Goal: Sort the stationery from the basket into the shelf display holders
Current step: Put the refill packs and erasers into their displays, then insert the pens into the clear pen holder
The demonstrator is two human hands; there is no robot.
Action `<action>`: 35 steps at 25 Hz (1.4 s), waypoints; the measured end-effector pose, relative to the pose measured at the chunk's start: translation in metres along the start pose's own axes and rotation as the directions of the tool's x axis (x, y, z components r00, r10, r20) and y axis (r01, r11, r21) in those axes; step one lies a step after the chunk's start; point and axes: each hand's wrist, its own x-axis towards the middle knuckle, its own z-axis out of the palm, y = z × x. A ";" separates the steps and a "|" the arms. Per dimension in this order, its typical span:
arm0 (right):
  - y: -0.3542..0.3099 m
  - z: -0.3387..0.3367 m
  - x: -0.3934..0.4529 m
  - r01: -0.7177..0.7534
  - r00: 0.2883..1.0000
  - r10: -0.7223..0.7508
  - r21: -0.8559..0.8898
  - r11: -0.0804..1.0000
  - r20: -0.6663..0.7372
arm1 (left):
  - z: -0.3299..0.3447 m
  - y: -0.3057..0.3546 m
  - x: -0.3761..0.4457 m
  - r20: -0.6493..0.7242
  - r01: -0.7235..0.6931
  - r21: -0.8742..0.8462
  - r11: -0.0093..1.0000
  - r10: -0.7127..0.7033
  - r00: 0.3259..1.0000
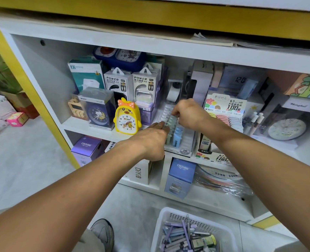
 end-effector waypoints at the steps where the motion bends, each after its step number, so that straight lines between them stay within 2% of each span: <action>1: -0.001 -0.003 -0.002 -0.006 1.000 0.006 0.007 1.000 -0.016 | 0.000 0.000 0.000 0.005 0.004 -0.011 1.000 -0.004 1.000; 3: 0.001 -0.010 -0.011 -0.018 0.992 0.025 0.063 0.998 -0.124 | -0.001 0.001 -0.003 -0.010 0.012 -0.050 0.999 -0.013 1.000; 4: 0.001 -0.013 -0.019 -0.010 0.979 0.037 0.132 0.991 -0.202 | -0.001 0.003 -0.006 -0.062 0.006 -0.065 0.998 -0.010 0.998; 5: 0.001 -0.015 -0.031 0.012 0.961 0.052 0.228 0.974 -0.273 | -0.001 0.005 -0.008 -0.150 -0.015 -0.065 0.998 0.005 0.989; 7: 0.000 -0.007 -0.070 0.069 0.919 0.101 0.406 0.911 -0.382 | 0.004 0.016 -0.013 -0.374 -0.080 -0.033 0.996 0.061 0.925; 8: 0.001 0.003 -0.093 0.076 0.900 0.134 0.453 0.888 -0.415 | 0.009 0.023 -0.016 -0.440 -0.102 -0.035 0.994 0.076 0.895; 9: 0.004 0.020 -0.117 0.057 0.892 0.166 0.471 0.880 -0.420 | 0.018 0.032 -0.019 -0.436 -0.119 -0.066 0.991 0.079 0.896; 10: 0.010 0.040 -0.140 0.010 0.898 0.199 0.472 0.882 -0.392 | 0.030 0.041 -0.021 -0.362 -0.131 -0.113 0.985 0.082 0.929; 12: 0.027 0.090 -0.181 -0.156 0.940 0.271 0.444 0.882 -0.207 | 0.063 0.058 -0.024 -0.059 -0.136 -0.139 0.981 0.128 0.990; 14: 0.046 0.141 -0.215 -0.320 0.946 0.311 0.378 0.869 0.087 | 0.104 0.072 -0.021 0.225 -0.161 -0.097 0.982 0.179 0.958; 15: 0.055 0.166 -0.232 -0.377 0.922 0.313 0.336 0.863 0.229 | 0.126 0.079 -0.018 0.313 -0.179 -0.070 0.981 0.192 0.930; 18: 0.077 0.229 -0.277 -0.453 0.802 0.289 0.216 0.865 0.523 | 0.200 0.099 -0.013 0.450 -0.240 0.035 0.970 0.199 0.870; 21: 0.091 0.273 -0.310 -0.409 0.725 0.223 0.146 0.901 0.652 | 0.272 0.106 -0.017 0.564 -0.257 0.042 0.966 0.189 0.804; 24: 0.099 0.307 -0.331 -0.320 0.695 0.179 0.076 0.944 0.696 | 0.333 0.102 -0.022 0.605 -0.238 0.022 0.971 0.177 0.776; 28: 0.101 0.338 -0.349 -0.299 0.684 0.207 0.010 0.954 0.699 | 0.384 0.097 -0.026 0.548 -0.168 0.099 0.981 0.088 0.832; 32: 0.103 0.358 -0.352 -0.354 0.729 0.275 0.001 0.935 0.626 | 0.402 0.100 -0.014 0.418 -0.277 0.280 0.919 0.143 0.897; 35: 0.108 0.369 -0.351 -0.391 0.782 0.298 0.059 0.918 0.548 | 0.418 0.105 -0.010 0.372 -0.284 0.281 0.917 0.169 0.913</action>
